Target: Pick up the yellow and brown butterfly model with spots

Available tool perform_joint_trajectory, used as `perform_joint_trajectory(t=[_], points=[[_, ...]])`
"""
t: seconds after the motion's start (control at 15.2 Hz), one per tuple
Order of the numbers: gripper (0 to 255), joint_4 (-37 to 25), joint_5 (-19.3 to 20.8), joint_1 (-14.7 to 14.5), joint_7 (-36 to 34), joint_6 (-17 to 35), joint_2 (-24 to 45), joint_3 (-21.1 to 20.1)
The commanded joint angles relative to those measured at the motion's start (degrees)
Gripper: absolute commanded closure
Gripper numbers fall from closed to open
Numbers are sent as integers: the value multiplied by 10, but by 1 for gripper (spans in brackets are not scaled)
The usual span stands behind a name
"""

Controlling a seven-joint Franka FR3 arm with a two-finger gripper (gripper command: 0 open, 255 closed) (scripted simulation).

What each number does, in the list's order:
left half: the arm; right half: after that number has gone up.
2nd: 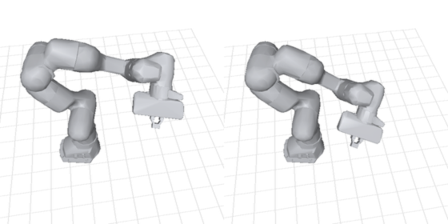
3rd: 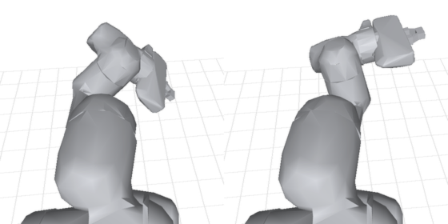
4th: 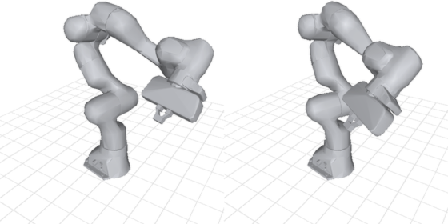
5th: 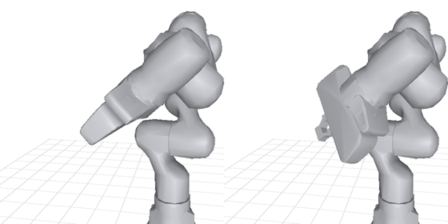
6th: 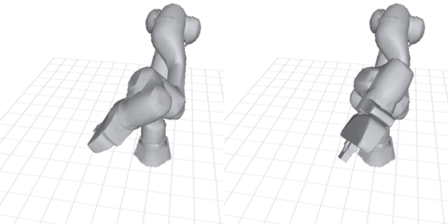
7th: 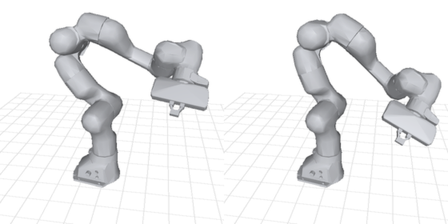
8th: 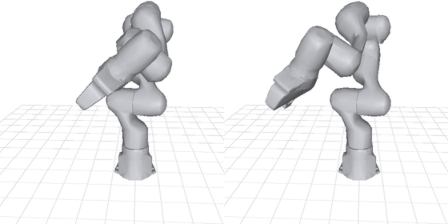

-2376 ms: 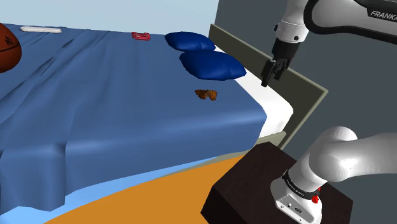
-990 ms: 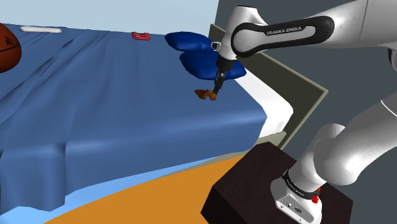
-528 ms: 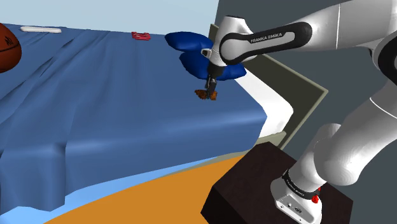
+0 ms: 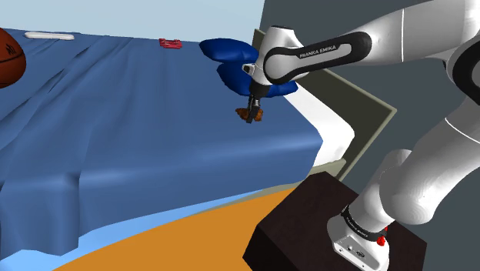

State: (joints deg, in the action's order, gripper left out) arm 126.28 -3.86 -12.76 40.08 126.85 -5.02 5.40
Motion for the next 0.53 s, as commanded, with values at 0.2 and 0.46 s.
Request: perform_joint_trajectory(t=[0.2, 0.46], points=[[255, 0, 0, 0, 0, 0, 0, 0], [255, -4, 1, 0, -1, -7, -3, 0]])
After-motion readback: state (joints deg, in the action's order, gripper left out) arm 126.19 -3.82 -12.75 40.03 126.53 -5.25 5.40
